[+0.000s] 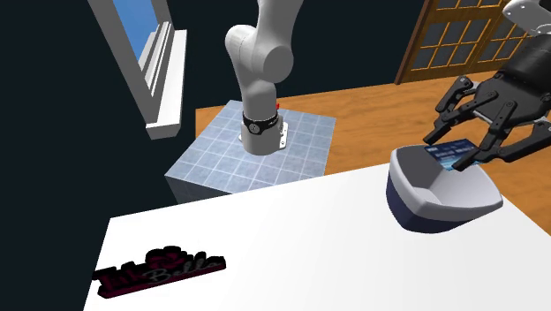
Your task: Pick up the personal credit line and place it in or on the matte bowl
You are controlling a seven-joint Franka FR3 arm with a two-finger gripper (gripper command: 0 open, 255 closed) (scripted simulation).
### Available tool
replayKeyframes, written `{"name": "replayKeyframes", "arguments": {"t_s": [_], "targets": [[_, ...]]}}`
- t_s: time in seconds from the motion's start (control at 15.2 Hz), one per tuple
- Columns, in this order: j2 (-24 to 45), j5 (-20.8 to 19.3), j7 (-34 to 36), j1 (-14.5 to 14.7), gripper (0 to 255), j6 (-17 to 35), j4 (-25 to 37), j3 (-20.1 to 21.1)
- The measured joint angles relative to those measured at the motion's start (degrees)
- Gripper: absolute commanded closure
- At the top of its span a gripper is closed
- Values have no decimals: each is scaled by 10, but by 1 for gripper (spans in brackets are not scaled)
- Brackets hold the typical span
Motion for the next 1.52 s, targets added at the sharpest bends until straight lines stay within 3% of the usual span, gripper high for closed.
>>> {"name": "replayKeyframes", "arguments": {"t_s": [0.46,0.92,0.99,1.39,1.52], "targets": [[-11,13,11,-9,255,43,-37,23],[-12,15,12,-10,255,48,-41,27],[-12,15,12,-10,0,48,-41,27],[-12,15,12,-10,0,48,-41,27],[-10,13,12,-8,0,22,-16,23]]}}
